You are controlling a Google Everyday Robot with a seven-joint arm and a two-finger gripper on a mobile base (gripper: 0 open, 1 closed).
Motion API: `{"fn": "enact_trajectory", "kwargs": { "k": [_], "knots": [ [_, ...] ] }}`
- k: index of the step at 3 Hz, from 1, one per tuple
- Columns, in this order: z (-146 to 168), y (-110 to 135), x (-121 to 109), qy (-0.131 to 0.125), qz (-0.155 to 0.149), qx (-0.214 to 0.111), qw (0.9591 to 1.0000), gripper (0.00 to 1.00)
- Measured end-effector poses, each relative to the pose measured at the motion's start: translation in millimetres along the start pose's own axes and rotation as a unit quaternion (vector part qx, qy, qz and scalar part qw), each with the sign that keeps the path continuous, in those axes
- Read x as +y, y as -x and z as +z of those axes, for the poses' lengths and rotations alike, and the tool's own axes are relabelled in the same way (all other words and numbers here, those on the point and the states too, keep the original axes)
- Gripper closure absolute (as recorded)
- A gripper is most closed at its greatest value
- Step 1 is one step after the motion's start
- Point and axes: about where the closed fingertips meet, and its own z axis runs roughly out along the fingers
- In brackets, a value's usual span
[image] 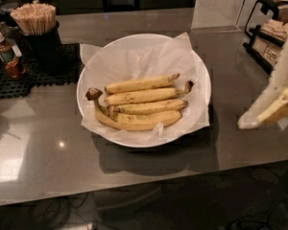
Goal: Pick banana from white bowl
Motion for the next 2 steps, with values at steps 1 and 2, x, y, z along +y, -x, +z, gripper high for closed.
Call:
{"fn": "enact_trajectory", "kwargs": {
  "k": [1,2],
  "knots": [
    [72.8,37.6,13.6,0.051,-0.009,-0.108,0.9928,0.0],
    [130.1,68.4,31.0,0.107,-0.016,-0.184,0.977,0.0]
  ]
}}
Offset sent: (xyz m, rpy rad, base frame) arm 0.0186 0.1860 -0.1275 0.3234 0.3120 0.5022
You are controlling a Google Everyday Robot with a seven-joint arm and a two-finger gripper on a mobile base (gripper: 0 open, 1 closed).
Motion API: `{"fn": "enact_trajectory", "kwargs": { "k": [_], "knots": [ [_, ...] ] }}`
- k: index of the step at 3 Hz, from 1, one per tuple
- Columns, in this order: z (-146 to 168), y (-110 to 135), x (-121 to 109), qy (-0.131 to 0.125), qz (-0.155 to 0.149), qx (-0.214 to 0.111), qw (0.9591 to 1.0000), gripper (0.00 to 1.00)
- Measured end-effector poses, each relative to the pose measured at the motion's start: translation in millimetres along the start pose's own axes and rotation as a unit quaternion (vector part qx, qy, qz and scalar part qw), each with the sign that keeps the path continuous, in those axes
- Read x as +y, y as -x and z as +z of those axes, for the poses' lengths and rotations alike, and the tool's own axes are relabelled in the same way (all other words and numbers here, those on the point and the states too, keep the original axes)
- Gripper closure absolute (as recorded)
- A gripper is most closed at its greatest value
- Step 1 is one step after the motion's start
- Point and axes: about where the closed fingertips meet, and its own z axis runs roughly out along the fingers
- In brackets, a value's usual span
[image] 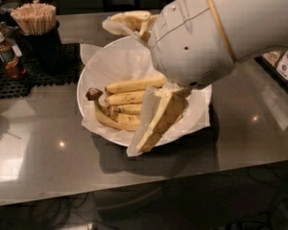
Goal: Pick banana from white bowl
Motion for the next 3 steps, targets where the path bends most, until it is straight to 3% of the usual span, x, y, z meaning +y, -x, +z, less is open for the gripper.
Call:
{"fn": "enact_trajectory", "kwargs": {
  "k": [1,2,3],
  "knots": [
    [36.7,-4.9,-1.9,0.03,0.008,-0.03,0.9991,0.0],
    [50.9,-26.1,-13.9,0.042,0.024,-0.02,0.9986,0.0],
    [60.4,-57.9,-29.2,0.045,0.048,0.017,0.9977,0.0]
  ]
}}
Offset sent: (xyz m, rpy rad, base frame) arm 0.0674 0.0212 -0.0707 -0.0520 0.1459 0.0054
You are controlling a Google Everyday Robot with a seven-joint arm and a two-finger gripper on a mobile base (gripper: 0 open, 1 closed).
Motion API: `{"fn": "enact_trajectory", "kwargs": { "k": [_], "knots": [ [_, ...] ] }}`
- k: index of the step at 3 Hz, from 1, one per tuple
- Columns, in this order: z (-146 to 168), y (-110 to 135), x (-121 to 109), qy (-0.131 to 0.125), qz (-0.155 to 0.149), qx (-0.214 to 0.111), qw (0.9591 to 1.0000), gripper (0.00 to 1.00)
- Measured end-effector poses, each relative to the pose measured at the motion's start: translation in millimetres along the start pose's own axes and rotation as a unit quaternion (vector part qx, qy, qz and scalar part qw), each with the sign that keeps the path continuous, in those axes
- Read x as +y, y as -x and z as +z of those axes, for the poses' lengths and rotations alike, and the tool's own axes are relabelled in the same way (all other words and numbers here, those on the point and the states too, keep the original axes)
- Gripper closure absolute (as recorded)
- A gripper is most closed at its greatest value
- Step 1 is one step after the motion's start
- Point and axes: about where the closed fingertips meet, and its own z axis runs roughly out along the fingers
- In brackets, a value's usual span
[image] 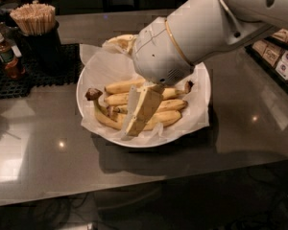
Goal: Pick banana from white bowl
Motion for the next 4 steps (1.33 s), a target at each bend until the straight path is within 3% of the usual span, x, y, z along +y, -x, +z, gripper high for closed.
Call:
{"fn": "enact_trajectory", "kwargs": {
  "k": [1,2,3,4],
  "knots": [
    [0.0,0.0,0.0,0.0,0.0,0.0,1.0,0.0],
    [-16.1,-29.9,3.0,-0.042,0.054,0.038,0.9969,0.0],
    [-50.0,-64.4,7.6,-0.106,0.113,0.086,0.9842,0.0],
    [-51.7,-65.5,7.3,-0.111,0.118,0.088,0.9829,0.0]
  ]
}}
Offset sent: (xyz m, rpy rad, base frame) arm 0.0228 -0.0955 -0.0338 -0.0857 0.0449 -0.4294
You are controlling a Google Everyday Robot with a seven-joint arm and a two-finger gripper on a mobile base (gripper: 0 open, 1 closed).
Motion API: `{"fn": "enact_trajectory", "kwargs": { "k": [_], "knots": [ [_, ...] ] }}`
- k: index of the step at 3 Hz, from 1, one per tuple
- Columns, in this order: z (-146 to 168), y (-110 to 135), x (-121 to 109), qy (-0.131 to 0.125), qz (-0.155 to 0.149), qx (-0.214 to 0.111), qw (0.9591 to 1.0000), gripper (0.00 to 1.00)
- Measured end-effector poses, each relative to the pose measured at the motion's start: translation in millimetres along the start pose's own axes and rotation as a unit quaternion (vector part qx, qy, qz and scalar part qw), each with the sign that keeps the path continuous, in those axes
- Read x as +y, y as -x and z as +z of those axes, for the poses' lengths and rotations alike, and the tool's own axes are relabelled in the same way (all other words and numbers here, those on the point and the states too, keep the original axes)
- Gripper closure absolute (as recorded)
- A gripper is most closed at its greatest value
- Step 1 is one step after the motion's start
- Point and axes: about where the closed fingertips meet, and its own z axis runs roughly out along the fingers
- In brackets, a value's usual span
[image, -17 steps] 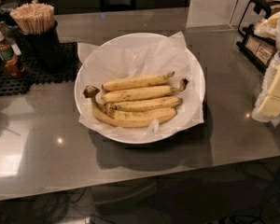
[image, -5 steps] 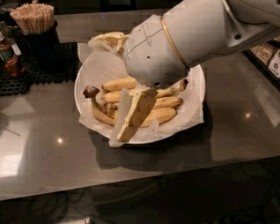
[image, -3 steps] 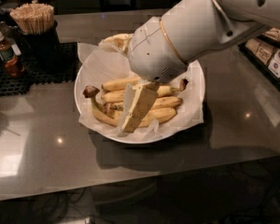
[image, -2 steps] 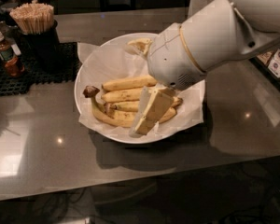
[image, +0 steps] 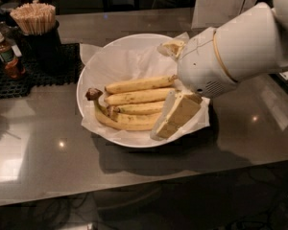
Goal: Pick banana from white bowl
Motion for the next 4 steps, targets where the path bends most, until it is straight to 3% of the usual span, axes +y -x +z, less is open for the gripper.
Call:
{"fn": "enact_trajectory", "kwargs": {
  "k": [1,3,4],
  "knots": [
    [3.1,1.3,0.0,0.0,-0.004,0.013,0.9999,0.0],
    [31.3,-48.3,-39.2,0.005,0.042,0.087,0.9953,0.0],
    [31.2,-51.3,-40.9,0.003,0.044,0.093,0.9947,0.0]
  ]
}}
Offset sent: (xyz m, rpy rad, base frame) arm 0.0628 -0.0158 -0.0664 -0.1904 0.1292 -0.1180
